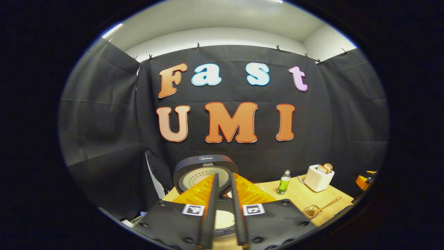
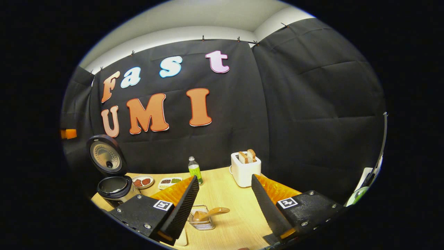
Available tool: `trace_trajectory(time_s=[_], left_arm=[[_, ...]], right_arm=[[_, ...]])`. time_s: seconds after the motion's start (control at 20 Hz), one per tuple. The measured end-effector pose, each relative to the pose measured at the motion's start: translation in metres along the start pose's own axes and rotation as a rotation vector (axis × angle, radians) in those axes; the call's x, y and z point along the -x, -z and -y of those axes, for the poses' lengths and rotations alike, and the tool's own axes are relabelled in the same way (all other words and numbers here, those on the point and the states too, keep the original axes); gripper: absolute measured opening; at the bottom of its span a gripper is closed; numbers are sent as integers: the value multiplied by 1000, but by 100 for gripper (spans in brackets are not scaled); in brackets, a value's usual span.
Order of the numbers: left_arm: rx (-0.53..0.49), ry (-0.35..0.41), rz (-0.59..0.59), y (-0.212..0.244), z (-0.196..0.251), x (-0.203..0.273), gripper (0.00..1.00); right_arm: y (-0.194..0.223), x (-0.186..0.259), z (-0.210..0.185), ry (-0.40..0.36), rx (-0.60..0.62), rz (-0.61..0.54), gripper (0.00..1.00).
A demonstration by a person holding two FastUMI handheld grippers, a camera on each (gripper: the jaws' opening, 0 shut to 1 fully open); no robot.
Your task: Close the left gripper, press the button to open the rice cooker; take a wooden spoon from the chopstick holder with the right hand, scoop a spoonful of rice and pour it into the rice cooker, then put the wooden spoon back into the chopstick holder.
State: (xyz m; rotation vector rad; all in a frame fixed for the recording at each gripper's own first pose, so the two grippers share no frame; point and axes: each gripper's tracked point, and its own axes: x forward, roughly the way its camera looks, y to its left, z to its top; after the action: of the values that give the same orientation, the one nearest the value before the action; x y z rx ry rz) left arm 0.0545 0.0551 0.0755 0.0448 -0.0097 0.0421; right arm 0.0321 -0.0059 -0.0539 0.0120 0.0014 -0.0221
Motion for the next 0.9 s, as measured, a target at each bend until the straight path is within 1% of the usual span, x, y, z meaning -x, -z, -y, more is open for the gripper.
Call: trace_trajectory(time_s=[0.15, 0.25, 0.35, 0.55, 0.7, 0.8, 0.9], left_arm=[[23, -6, 5, -3, -5, 6, 51], [27, -29, 12, -4, -13, 11, 75], [42, -52, 12, -5, -20, 16, 80], [55, -105, 10, -2, -43, 23, 92], [39, -140, 9, 1, -57, 25, 100], [39, -149, 1, 5, -62, 27, 100], [47, -159, -10, 10, -68, 27, 100]], right_arm=[[27, -18, -7, -17, -34, -31, 94], [42, -31, -9, -29, -59, -40, 94], [64, -45, -3, -17, -93, -71, 94], [108, -57, -3, -3, -226, -160, 94], [130, -57, -15, -26, -324, -210, 95], [137, -58, -19, -30, -401, -228, 94], [143, -59, -25, -39, -476, -252, 87]])
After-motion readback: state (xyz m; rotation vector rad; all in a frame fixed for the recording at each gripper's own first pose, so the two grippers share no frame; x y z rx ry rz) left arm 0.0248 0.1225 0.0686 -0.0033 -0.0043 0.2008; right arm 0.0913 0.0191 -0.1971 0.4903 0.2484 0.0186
